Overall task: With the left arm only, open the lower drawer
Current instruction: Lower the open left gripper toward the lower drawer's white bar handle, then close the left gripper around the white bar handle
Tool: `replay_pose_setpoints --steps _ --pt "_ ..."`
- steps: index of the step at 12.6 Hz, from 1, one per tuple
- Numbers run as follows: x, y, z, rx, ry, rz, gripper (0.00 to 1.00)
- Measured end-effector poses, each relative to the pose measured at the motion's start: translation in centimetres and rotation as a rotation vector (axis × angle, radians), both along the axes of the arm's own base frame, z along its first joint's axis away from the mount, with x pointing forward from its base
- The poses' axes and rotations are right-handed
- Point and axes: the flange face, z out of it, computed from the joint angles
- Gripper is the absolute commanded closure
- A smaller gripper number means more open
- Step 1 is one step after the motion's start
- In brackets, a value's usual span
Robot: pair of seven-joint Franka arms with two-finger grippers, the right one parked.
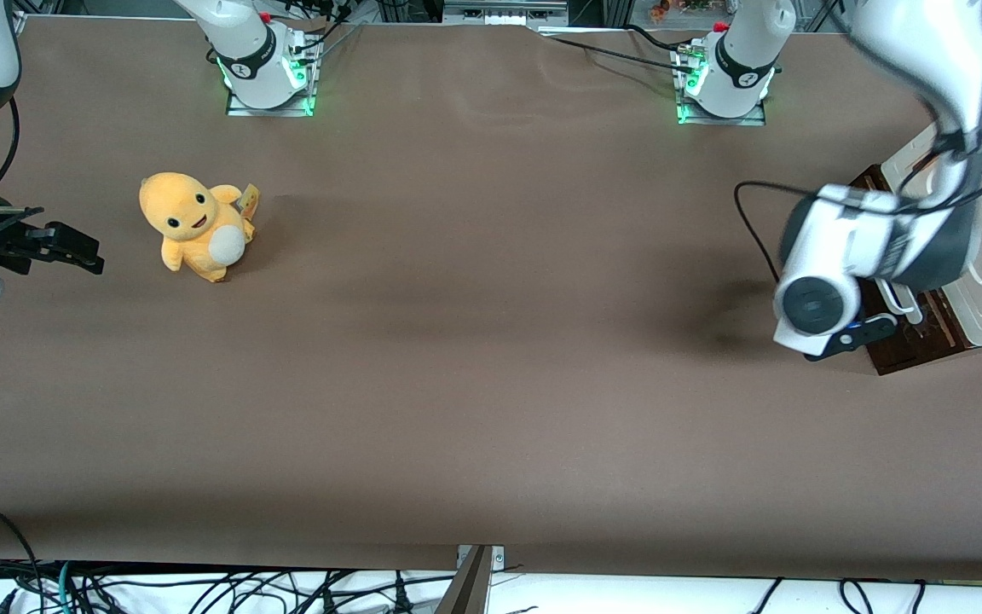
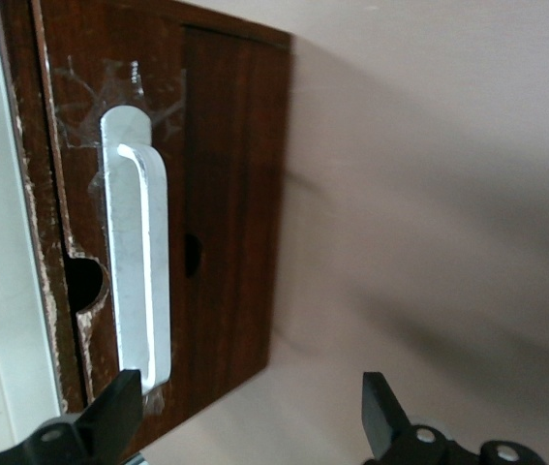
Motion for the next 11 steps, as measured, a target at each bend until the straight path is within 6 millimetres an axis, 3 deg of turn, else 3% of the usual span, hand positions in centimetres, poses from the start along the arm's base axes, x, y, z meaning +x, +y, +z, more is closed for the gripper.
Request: replay_pose_setpoints --steps 3,7,8,11 --pt "-1.1 2.1 -5.2 0.186 0.038 -0.060 0.00" --pt "-1.9 4.5 -7.9 0.337 0.113 -0.135 0.00" --pt "-2.0 4.7 -8.3 0.358 0.124 -0.148 0.04" --pt "-2.2 5.4 -9.1 0.398 0.156 -0.166 0.67"
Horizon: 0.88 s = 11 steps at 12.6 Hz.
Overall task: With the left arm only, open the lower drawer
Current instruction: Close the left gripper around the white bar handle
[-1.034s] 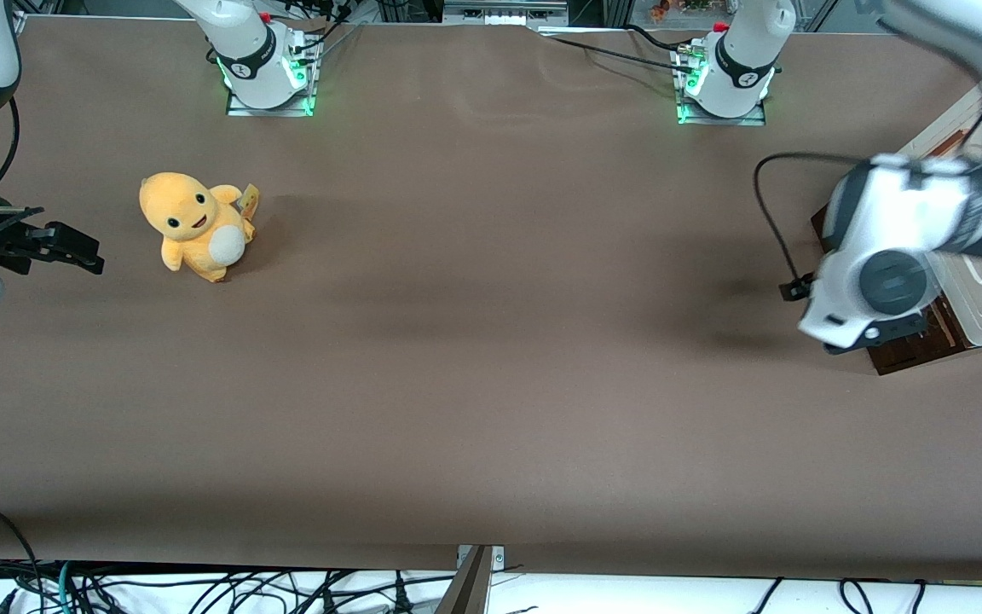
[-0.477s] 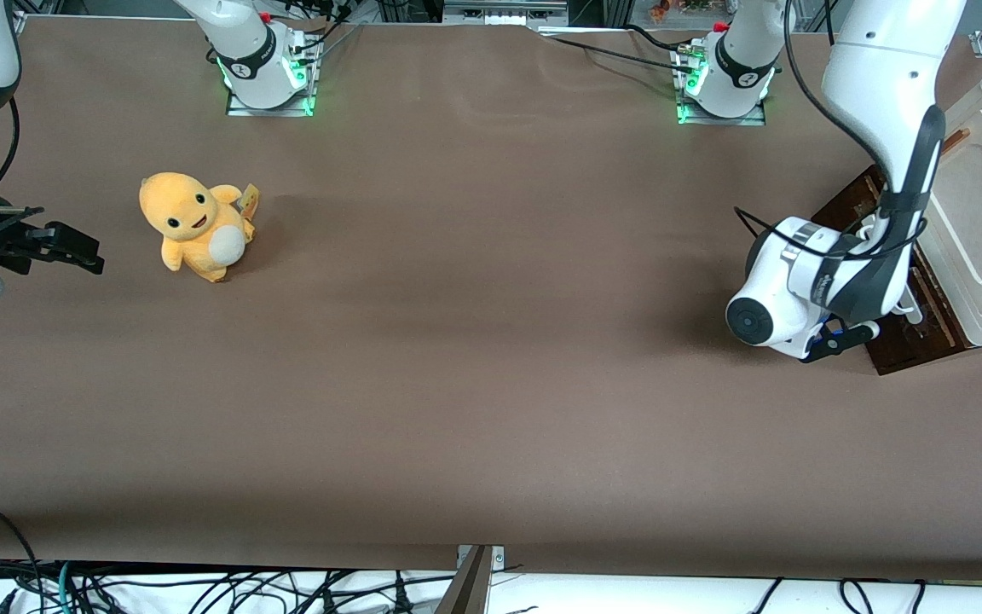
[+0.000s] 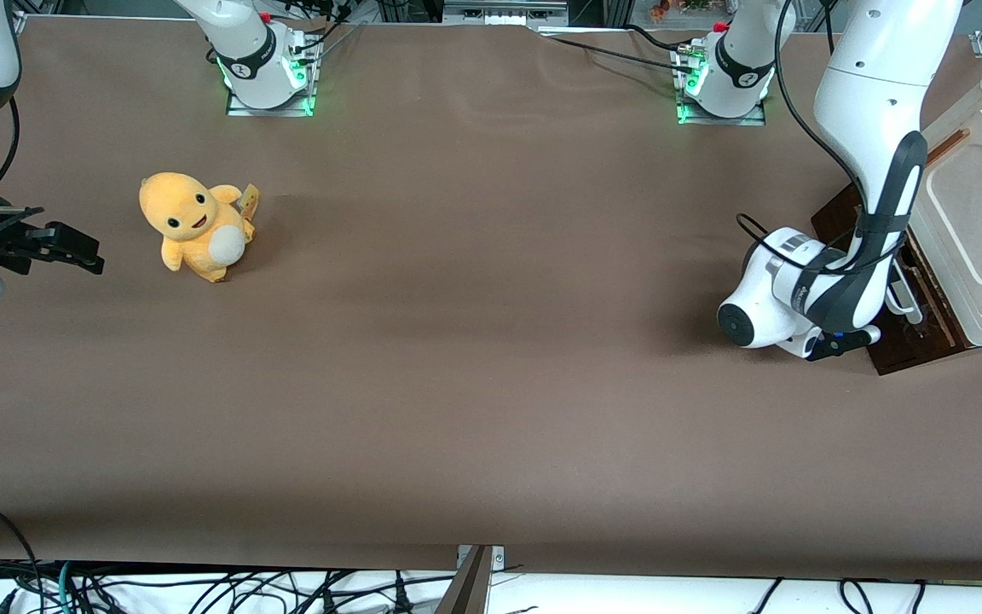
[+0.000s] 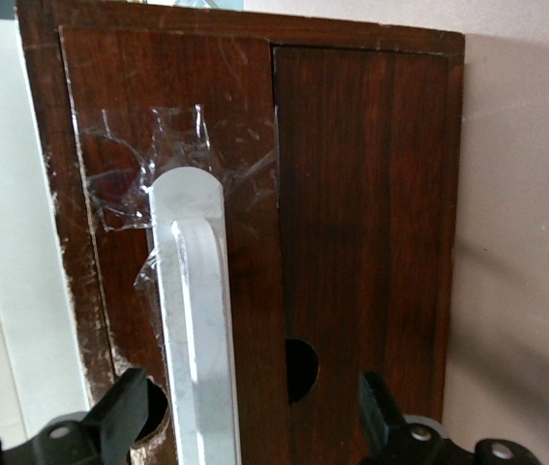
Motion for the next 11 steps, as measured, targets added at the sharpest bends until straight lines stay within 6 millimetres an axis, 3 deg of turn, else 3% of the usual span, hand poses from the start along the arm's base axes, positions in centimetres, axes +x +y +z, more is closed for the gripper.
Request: replay_pose_setpoints --steps 2,6,11 --pt "-0.12 0.35 0.09 0.005 0.032 -0.001 0.84" --pt "-0.08 0.72 0.43 -0.003 0.096 -0.012 1.00" --pt "0.09 0.52 0.86 -0.001 0.091 -0.007 1.00"
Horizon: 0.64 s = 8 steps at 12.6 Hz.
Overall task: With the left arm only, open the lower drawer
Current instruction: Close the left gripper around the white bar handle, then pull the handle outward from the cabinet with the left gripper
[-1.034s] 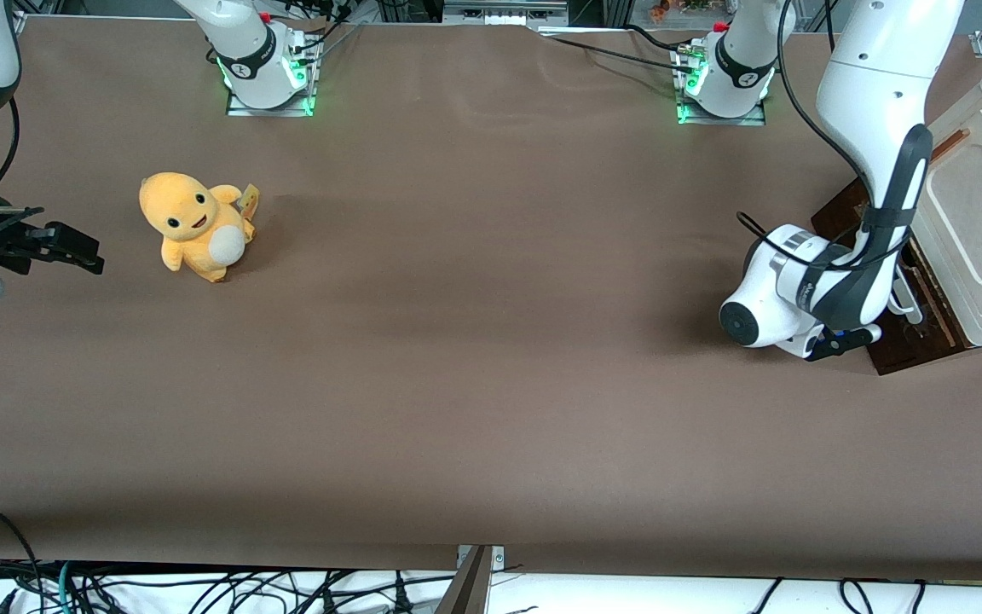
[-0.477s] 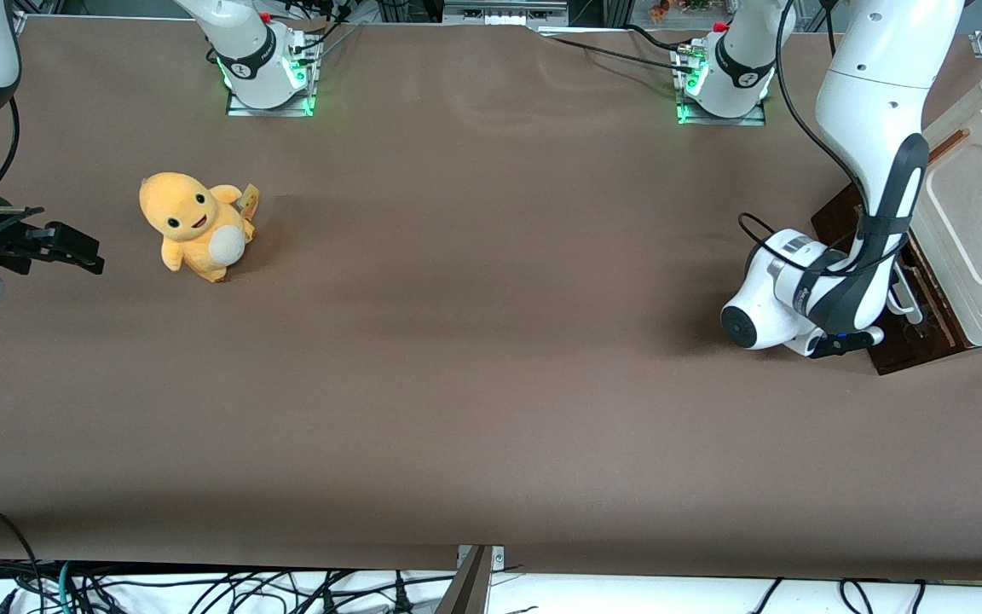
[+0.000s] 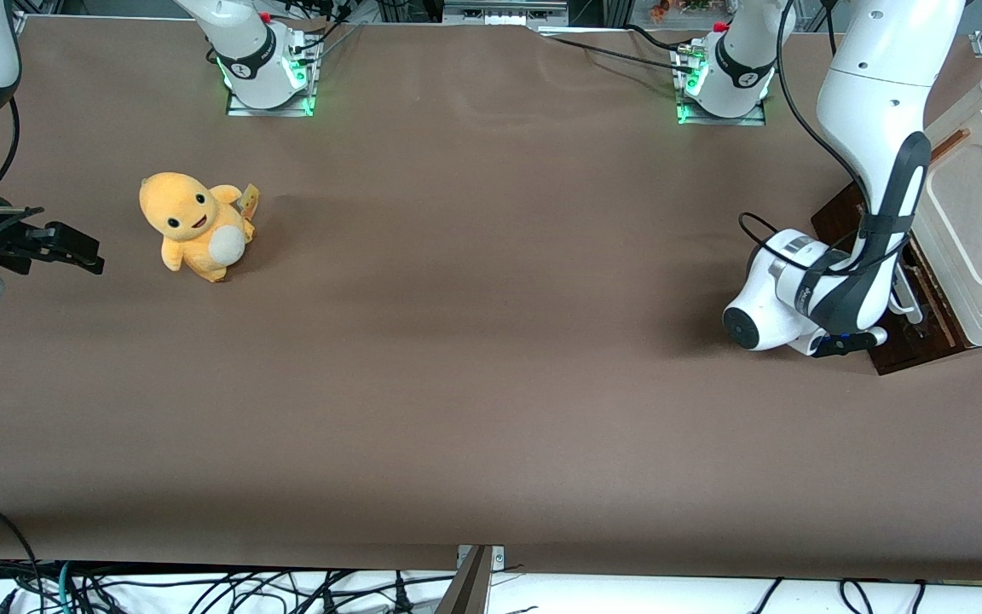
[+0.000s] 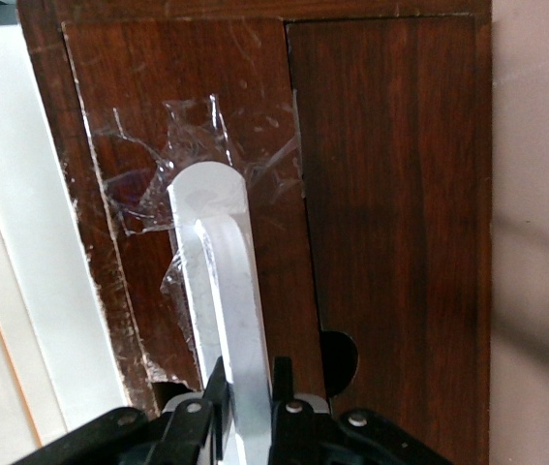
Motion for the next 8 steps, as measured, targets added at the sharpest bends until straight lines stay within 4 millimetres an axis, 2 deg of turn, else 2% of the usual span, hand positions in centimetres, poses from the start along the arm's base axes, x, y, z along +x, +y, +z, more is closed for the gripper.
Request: replay_pose_setpoints --steps 5,8 --pt "0.8 -2.1 0.9 -0.051 -0.021 0.014 1.00" --pt "1.5 -5.0 1.8 -0.108 -0.039 0.012 1.00"
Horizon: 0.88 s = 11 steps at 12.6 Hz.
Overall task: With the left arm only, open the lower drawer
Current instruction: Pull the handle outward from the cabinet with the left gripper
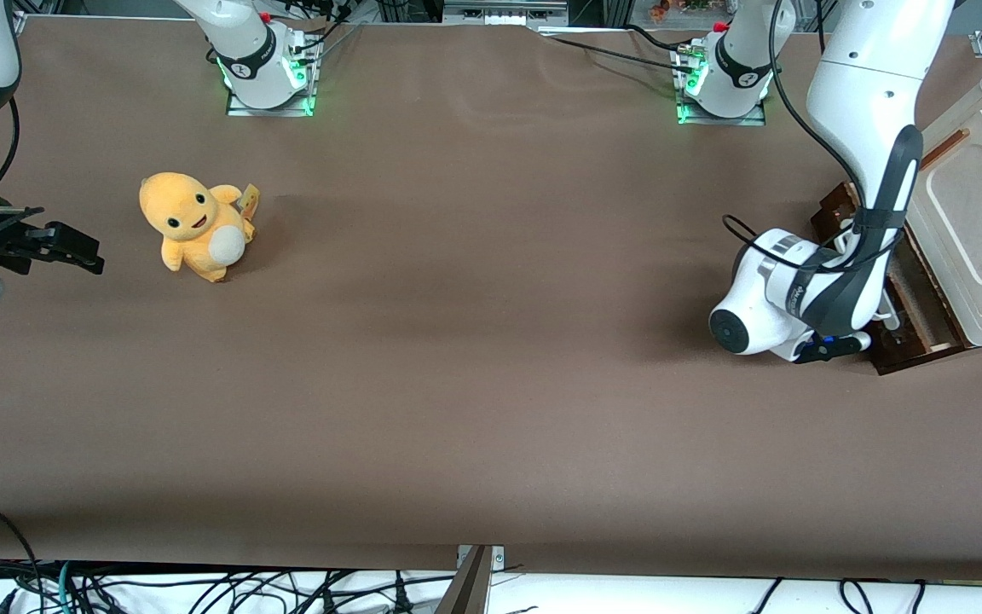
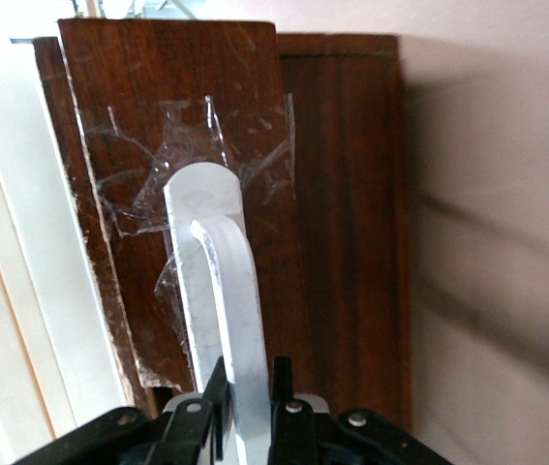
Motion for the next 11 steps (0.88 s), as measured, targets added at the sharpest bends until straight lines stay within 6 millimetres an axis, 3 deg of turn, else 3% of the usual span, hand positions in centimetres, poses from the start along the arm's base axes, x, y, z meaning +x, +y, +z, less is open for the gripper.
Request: replay_pose_setpoints --steps 3,6,7,8,11 --pt "0.4 -2.3 0.4 -0.033 -0.014 -0.015 1.00" --pt "0.6 -2.5 0.4 -0.044 -0.017 -0.007 0.93" --pt "0.7 -2.5 0.4 -0.044 -0.017 -0.007 0.70" --pt "0.7 -2.5 0.4 -0.045 -0.017 -0.006 0.01" --pt "1.0 -3.7 0.8 -0.087 -0.018 -0.009 0.00"
